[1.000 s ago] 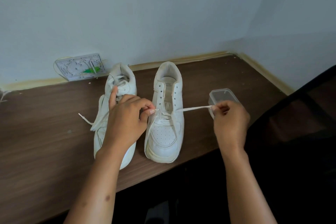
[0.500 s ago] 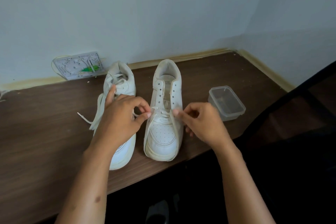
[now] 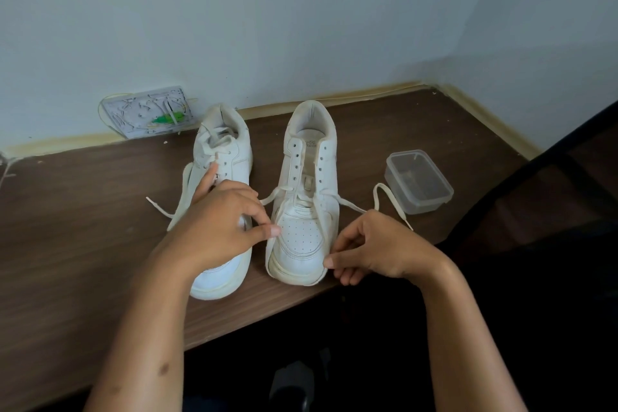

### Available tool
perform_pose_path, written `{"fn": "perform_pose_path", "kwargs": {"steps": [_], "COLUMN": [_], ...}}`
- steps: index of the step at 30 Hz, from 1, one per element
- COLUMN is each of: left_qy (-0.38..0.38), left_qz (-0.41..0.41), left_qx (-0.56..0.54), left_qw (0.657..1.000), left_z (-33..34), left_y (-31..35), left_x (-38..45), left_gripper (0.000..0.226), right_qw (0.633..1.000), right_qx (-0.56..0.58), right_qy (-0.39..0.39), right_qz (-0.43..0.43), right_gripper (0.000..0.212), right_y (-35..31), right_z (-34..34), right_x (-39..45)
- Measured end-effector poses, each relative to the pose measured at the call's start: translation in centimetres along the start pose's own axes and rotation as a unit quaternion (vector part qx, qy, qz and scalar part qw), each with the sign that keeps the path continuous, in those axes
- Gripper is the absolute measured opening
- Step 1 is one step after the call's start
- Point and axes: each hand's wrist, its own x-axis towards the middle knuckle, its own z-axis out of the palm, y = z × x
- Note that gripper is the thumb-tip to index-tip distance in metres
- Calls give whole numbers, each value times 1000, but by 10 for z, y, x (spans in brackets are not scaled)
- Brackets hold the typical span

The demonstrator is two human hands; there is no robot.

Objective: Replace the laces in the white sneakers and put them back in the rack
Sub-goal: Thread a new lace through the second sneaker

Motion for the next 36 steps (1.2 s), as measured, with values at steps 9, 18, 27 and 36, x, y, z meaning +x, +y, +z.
{"fn": "perform_pose_path", "kwargs": {"steps": [9,18,27,36], "left_qy": [-23,72,171,150], "left_qz": [-18,-27,-1,-16], "left_qx": [-69,-169,69,41], "left_qw": [997,983,983,988], "left_z": [-1,-7,9,9], "left_y": [8,19,9,15], "left_x": [1,3,11,17], "left_gripper": [34,42,43,29], "right_qw": [999,995,948,934], "right_qx": [31,60,-28,-55], "right_qy": [-9,58,290,329], "right_qz": [35,-58,-130,-125], "right_gripper": [24,12,21,10], "right_y": [-6,-14,0,-1], "right_z": [1,10,5,4], "right_x": [-1,7,24,28]}}
